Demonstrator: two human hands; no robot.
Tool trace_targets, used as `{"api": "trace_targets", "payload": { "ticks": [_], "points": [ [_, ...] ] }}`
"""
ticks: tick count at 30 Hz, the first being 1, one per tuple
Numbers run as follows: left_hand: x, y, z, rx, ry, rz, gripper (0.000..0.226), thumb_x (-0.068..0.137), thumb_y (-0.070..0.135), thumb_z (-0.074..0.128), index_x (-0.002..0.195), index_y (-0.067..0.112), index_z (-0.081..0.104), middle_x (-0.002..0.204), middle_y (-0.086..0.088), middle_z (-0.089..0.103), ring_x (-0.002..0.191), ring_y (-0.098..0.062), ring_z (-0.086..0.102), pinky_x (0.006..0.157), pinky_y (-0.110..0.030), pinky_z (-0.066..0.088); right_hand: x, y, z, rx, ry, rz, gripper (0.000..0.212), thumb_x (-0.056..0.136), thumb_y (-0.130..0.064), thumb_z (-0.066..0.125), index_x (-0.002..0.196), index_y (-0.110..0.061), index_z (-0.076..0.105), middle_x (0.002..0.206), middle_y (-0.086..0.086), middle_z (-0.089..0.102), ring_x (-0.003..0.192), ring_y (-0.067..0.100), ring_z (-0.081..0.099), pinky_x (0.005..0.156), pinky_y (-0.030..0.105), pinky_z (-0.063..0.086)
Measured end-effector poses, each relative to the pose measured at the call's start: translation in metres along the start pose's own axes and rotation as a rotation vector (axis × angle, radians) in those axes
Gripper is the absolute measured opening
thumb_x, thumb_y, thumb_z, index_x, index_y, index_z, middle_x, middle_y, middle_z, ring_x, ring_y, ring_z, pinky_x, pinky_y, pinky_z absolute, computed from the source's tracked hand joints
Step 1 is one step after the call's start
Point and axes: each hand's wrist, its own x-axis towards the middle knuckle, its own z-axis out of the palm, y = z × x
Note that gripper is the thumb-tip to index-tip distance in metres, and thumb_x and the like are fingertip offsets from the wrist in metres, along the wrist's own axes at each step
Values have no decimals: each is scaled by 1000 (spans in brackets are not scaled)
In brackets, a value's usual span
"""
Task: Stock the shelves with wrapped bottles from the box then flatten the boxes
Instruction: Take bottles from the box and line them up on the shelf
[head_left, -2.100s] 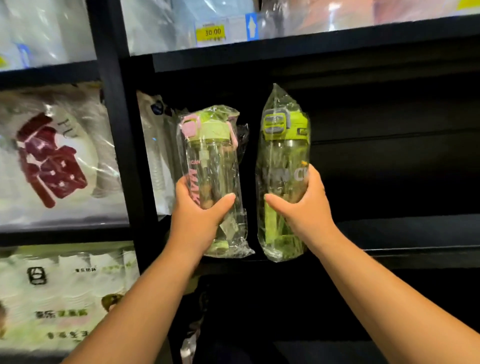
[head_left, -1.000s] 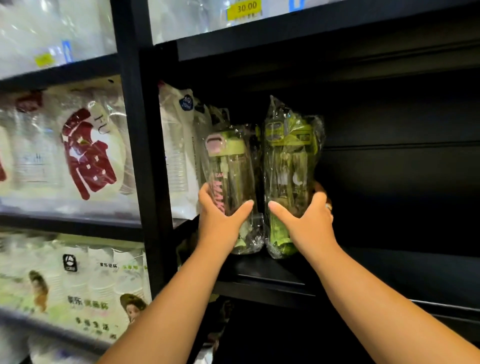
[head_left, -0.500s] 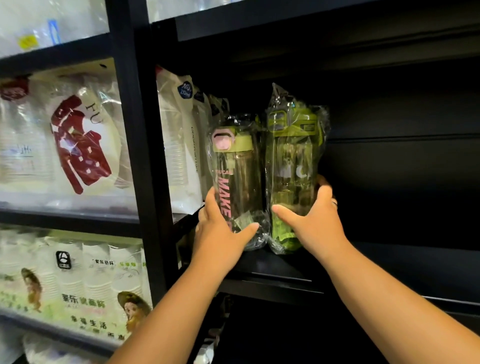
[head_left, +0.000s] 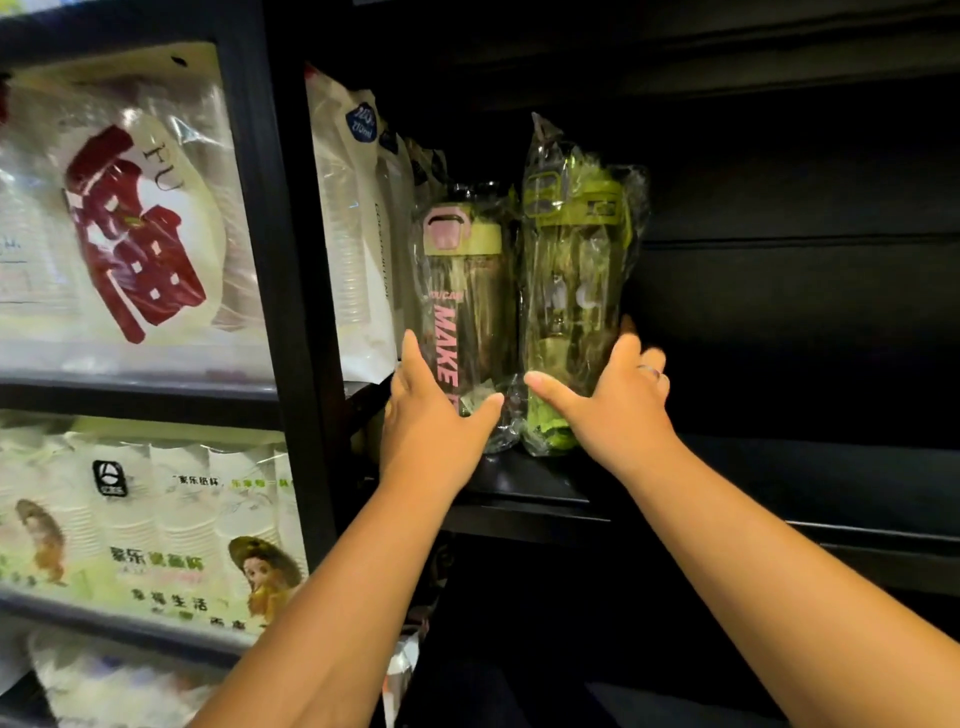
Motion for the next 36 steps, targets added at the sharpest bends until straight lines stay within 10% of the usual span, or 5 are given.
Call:
{"api": "trace_targets", "payload": {
  "ticks": [4, 10, 15, 32, 36],
  "points": [
    [-23, -2, -6, 130, -35, 103, 99, 93, 58, 54, 158, 24, -13, 168, 0, 1, 154, -22, 8, 120, -42, 22, -36, 1, -11, -376, 33, -107, 101, 87, -69, 51, 157, -15, 2, 162, 14, 1, 147, 36, 9, 119, 47, 20],
    [-115, -54, 13, 250, 67, 425, 70, 97, 57, 29, 155, 19, 23, 164, -2, 22, 154, -21, 7, 125, -44, 0, -135, 40, 12, -416, 129, -380, 72, 91, -55, 42, 149, -14, 36, 155, 14, 34, 147, 36, 22, 120, 55, 19],
    [-204, -137, 39, 380, -58, 458, 68, 97, 47, 45, 152, 11, 33, 162, -12, 26, 152, -32, 18, 122, -55, 13, -223, 100, 45, -433, -113, -370, 73, 92, -55, 39, 153, -17, 28, 165, 12, 9, 152, 34, -1, 120, 56, 6],
    [-446, -361, 104, 531, -743, -20, 69, 93, 49, 46, 141, -1, 46, 145, -28, 48, 134, -44, 46, 110, -53, 38, -468, 260, 209, -591, -998, 0, 77, 81, -55, 56, 149, -22, 39, 155, 16, 35, 142, 42, 30, 112, 59, 26],
    [-491, -397, 135, 575, -889, -205, 78, 94, 57, 33, 156, 10, 23, 161, -18, 26, 150, -37, 23, 121, -51, 21, -502, 310, 242, -640, -1102, 10, 81, 82, -50, 66, 152, -22, 34, 158, 16, 31, 145, 41, 26, 114, 62, 24]
  ]
}}
